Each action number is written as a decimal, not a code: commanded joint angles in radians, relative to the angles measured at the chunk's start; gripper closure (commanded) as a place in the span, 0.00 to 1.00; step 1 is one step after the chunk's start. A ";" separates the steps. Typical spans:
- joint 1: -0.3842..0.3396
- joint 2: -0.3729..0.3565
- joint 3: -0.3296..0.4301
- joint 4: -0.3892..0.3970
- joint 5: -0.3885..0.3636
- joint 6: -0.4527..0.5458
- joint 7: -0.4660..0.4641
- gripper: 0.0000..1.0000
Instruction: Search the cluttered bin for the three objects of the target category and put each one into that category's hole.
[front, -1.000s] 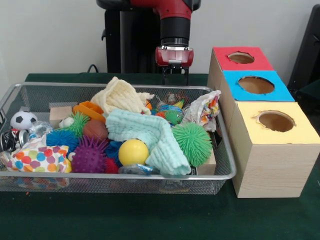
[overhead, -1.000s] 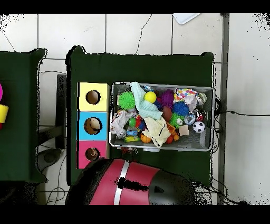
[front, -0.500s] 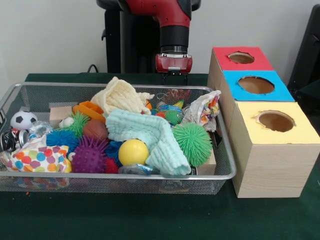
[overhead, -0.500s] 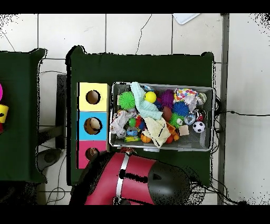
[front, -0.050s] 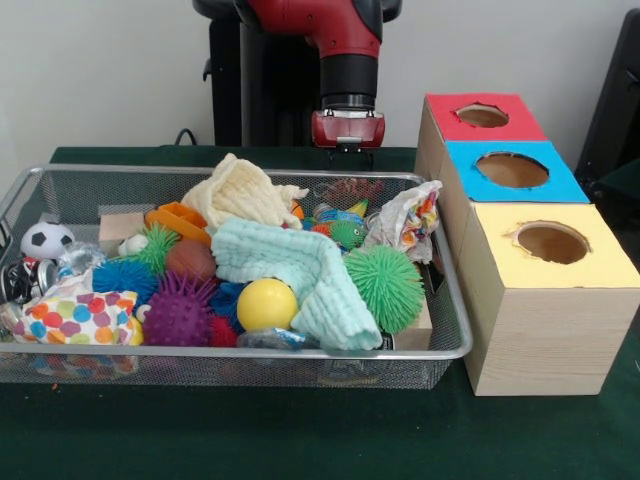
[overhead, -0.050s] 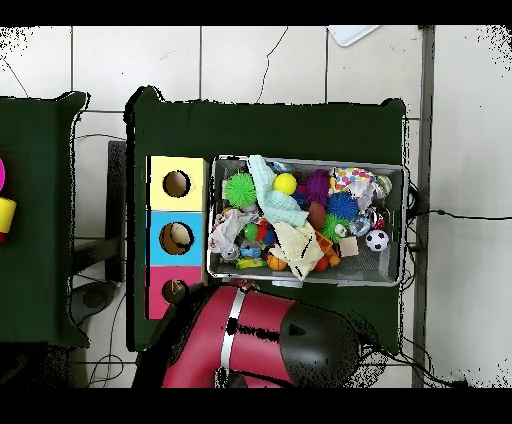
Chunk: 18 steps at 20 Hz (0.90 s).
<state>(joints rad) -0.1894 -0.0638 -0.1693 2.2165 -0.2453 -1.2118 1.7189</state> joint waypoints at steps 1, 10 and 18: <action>-0.014 0.032 0.040 -0.181 0.081 -0.024 0.185 1.00; -0.035 0.004 0.043 -0.161 0.055 -0.021 0.203 1.00; -0.091 -0.170 0.093 -0.067 -0.031 0.206 0.223 1.00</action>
<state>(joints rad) -0.2289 -0.1223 -0.1664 2.2169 -0.2722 -1.1658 1.7189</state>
